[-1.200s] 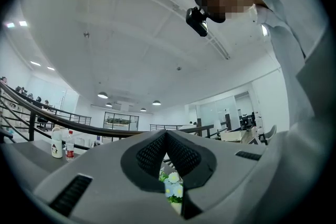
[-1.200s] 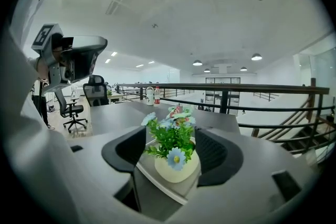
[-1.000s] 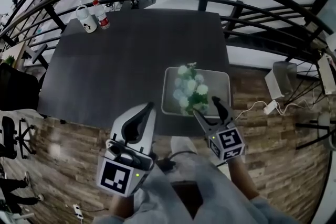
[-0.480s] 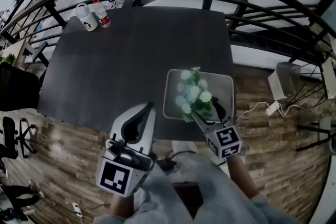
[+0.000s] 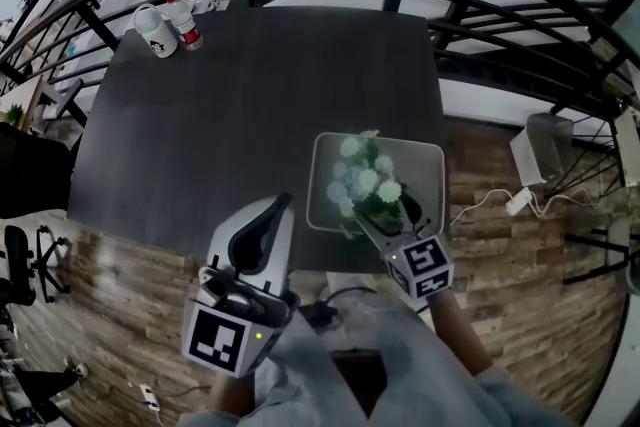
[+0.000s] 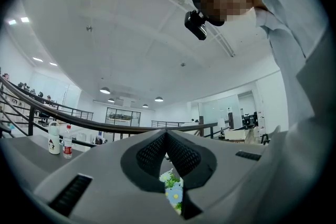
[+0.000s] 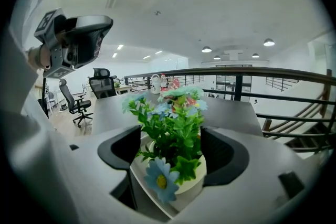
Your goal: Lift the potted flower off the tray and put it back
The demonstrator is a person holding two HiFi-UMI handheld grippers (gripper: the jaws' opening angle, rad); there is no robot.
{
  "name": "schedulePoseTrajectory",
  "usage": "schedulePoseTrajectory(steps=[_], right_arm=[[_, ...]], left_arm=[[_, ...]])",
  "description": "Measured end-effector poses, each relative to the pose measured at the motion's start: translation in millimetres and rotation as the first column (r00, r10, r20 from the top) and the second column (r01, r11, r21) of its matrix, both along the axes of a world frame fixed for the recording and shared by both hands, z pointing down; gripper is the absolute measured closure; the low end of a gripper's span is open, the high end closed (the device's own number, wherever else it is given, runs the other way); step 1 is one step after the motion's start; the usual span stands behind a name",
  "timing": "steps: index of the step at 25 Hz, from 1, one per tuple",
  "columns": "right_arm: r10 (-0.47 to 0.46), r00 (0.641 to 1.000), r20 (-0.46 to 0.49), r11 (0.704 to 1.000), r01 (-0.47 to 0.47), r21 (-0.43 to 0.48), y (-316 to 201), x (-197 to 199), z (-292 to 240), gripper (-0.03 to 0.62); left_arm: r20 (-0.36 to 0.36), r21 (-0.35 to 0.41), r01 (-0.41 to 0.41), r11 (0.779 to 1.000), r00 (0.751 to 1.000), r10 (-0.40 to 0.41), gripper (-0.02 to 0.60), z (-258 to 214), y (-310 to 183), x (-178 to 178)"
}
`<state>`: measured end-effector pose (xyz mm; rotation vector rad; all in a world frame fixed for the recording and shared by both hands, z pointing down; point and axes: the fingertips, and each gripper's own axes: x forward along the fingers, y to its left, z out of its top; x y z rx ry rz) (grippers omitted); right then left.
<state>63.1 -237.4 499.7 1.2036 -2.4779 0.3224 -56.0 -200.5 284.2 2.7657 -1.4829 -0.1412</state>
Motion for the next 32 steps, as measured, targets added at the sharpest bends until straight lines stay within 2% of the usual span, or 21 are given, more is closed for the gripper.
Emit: schedulePoseTrajectory(steps=[7, 11, 21, 25, 28, 32], right_arm=[[-0.015, 1.0, 0.012, 1.0, 0.015, -0.014, -8.7, -7.8, 7.3, 0.243], [-0.019, 0.999, 0.026, 0.998, 0.021, -0.053, -11.6, -10.6, 17.1, 0.243], [-0.019, 1.0, 0.02, 0.999, 0.02, -0.038, -21.2, -14.5, 28.1, 0.244], [-0.013, 1.0, 0.019, 1.0, 0.014, -0.021, -22.8, -12.0, 26.0, 0.285], [-0.001, 1.0, 0.021, 1.0, 0.001, -0.003, -23.0, -11.4, 22.8, 0.356], [0.025, 0.999, 0.034, 1.0, -0.025, 0.002, -23.9, -9.4, 20.8, 0.402]], left_arm=[[0.008, -0.016, 0.003, 1.0, 1.0, -0.003, 0.583, 5.8, -7.9, -1.0], [0.014, -0.028, 0.006, 1.0, 1.0, -0.006, 0.583, 9.0, -10.6, -1.0], [0.02, -0.045, 0.014, 0.999, 1.0, -0.013, 0.583, 16.0, -16.9, -4.6], [0.017, -0.047, 0.007, 0.999, 1.0, -0.007, 0.583, 17.3, -18.6, -2.8], [0.019, -0.051, 0.002, 0.999, 1.0, -0.001, 0.583, 18.4, -19.7, -3.1], [0.019, -0.054, 0.002, 0.999, 1.0, -0.001, 0.583, 19.5, -21.6, -3.9]])
